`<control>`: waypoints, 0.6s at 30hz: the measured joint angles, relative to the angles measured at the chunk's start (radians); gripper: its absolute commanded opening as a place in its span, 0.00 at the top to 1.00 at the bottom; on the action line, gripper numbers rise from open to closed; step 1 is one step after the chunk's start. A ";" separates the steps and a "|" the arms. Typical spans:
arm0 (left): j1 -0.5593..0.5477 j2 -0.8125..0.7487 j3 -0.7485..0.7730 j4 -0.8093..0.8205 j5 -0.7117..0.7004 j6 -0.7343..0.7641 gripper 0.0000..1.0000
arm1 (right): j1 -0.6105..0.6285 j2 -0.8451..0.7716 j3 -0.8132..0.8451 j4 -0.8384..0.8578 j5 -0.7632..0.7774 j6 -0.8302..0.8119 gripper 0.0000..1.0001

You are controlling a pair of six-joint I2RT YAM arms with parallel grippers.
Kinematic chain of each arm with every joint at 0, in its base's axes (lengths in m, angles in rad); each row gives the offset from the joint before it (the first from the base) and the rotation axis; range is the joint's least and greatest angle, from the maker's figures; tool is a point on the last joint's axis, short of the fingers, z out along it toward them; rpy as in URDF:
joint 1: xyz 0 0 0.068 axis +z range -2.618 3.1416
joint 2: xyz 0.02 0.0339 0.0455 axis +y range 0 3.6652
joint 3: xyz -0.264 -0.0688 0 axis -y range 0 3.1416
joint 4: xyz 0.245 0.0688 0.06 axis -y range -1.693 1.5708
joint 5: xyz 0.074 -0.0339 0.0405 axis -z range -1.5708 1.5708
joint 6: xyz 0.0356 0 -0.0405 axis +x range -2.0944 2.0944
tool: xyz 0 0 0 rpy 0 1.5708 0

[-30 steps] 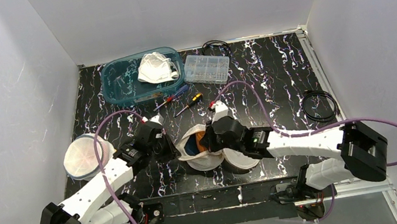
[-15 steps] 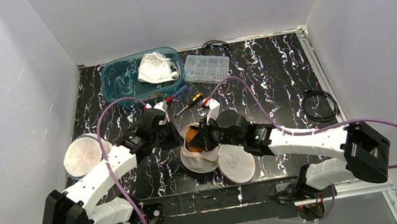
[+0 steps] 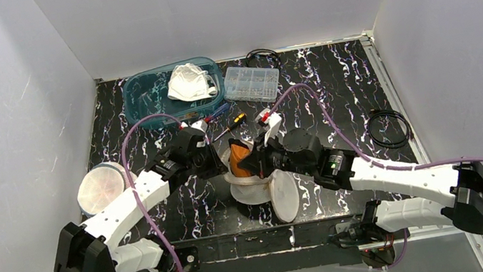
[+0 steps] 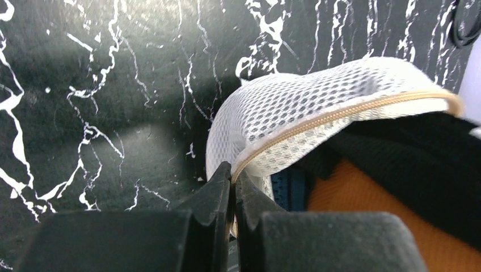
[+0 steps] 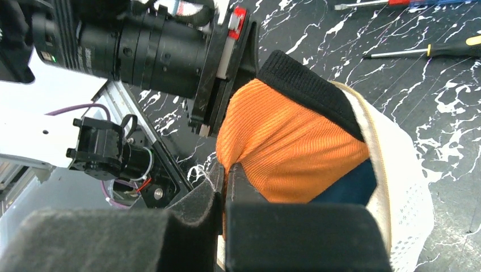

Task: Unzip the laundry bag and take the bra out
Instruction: Pick up the bra from the laundry bag.

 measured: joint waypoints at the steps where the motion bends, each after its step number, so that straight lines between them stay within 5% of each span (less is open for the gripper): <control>1: 0.000 0.007 0.012 -0.001 0.000 0.002 1.00 | 0.000 0.003 0.001 0.000 -0.008 -0.003 0.99; 18: 0.000 0.041 0.056 -0.005 0.000 0.016 1.00 | 0.000 -0.103 0.039 -0.038 0.179 -0.085 0.99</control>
